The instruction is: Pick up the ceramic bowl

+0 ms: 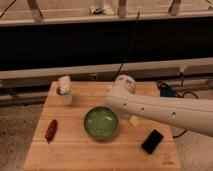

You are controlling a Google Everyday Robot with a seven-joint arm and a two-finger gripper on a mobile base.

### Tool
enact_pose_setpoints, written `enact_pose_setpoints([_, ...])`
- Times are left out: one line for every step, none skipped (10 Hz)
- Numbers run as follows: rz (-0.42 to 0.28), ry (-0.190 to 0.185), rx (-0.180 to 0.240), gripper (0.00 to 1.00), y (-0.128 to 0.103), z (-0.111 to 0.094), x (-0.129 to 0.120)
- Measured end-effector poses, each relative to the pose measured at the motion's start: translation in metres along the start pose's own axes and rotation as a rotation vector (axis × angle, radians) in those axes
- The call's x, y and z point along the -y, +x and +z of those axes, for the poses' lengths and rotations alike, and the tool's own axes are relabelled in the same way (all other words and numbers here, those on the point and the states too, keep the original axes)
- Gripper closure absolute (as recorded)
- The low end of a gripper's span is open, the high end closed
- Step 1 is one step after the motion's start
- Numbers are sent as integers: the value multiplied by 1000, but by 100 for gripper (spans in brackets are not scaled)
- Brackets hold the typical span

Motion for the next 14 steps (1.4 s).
enact_pose_setpoints([-24,9,-1,20,-2,1,3])
enact_pose_setpoints([-42,13,-3,20,-3,2,5])
enact_pose_setpoints([-54,17,-4,20,-5,3,6])
enact_pose_setpoints([-71,23,-6,20,-7,4,8])
enact_pose_setpoints([-90,30,-6,20,-9,6,9])
enact_pose_setpoints([-109,34,-6,20,-12,10,9])
enact_pose_setpoints([-120,39,-6,20,-13,12,10])
enact_pose_setpoints([-139,46,-6,20,-17,19,12])
enact_pose_setpoints([-152,54,-5,20,-20,23,13])
enact_pose_setpoints([-166,61,-5,20,-22,27,14])
enact_pose_setpoints([-187,70,-2,20,-27,35,15])
enact_pose_setpoints([-201,77,0,20,-31,41,16])
enact_pose_setpoints([-216,85,3,20,-36,47,18])
enact_pose_setpoints([-226,89,7,20,-39,54,18])
